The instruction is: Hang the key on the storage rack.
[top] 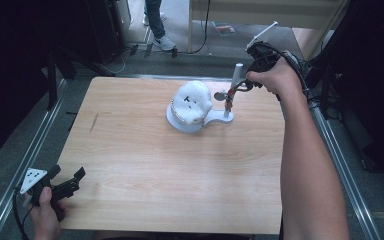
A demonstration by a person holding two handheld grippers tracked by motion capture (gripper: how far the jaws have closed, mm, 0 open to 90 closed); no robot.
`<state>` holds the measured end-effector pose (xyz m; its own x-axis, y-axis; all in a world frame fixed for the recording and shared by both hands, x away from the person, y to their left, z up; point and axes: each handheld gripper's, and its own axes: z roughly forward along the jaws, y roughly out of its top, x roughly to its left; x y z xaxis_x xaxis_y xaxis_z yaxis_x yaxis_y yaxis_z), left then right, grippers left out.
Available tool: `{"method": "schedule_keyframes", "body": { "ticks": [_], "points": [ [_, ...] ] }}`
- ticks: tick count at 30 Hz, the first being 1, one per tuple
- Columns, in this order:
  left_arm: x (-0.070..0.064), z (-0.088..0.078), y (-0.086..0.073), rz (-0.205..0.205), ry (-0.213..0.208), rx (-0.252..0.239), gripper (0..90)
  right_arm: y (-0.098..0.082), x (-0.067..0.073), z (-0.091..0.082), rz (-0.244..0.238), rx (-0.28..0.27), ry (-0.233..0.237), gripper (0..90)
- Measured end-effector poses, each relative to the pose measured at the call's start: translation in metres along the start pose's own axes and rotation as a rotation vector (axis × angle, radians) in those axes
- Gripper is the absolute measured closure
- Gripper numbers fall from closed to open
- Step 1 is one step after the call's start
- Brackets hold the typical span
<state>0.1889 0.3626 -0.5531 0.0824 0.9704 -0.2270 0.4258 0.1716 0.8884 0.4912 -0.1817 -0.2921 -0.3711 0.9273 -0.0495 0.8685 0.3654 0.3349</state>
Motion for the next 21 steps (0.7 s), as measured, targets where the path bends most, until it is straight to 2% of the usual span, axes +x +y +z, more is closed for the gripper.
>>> {"method": "schedule_keyframes", "body": {
  "ticks": [5, 8, 11, 15, 19, 21],
  "points": [
    [0.000, 0.000, 0.000, 0.000, 0.000, 0.001, 7.2, 0.001, 0.002, -0.003, -0.018, -0.036, -0.008, 79.5],
    [0.000, 0.000, 0.000, 0.000, 0.000, 0.000, 7.2, 0.002, 0.003, -0.002, -0.041, -0.060, -0.028, 79.7],
    [0.000, 0.000, 0.000, 0.000, -0.001, 0.001, 7.2, 0.002, 0.005, 0.002, -0.072, -0.053, -0.041, 76.9],
    [0.000, 0.000, 0.000, -0.001, -0.001, 0.000, 7.2, 0.003, 0.007, 0.005, -0.060, -0.040, -0.045, 73.6],
    [0.000, 0.000, 0.000, -0.001, -0.001, 0.000, 7.2, 0.003, 0.003, 0.008, -0.019, -0.040, -0.052, 63.5],
    [0.000, 0.000, 0.000, 0.000, -0.001, 0.000, 7.2, 0.003, 0.000, 0.008, 0.008, -0.049, -0.055, 62.0]
  ]
}}
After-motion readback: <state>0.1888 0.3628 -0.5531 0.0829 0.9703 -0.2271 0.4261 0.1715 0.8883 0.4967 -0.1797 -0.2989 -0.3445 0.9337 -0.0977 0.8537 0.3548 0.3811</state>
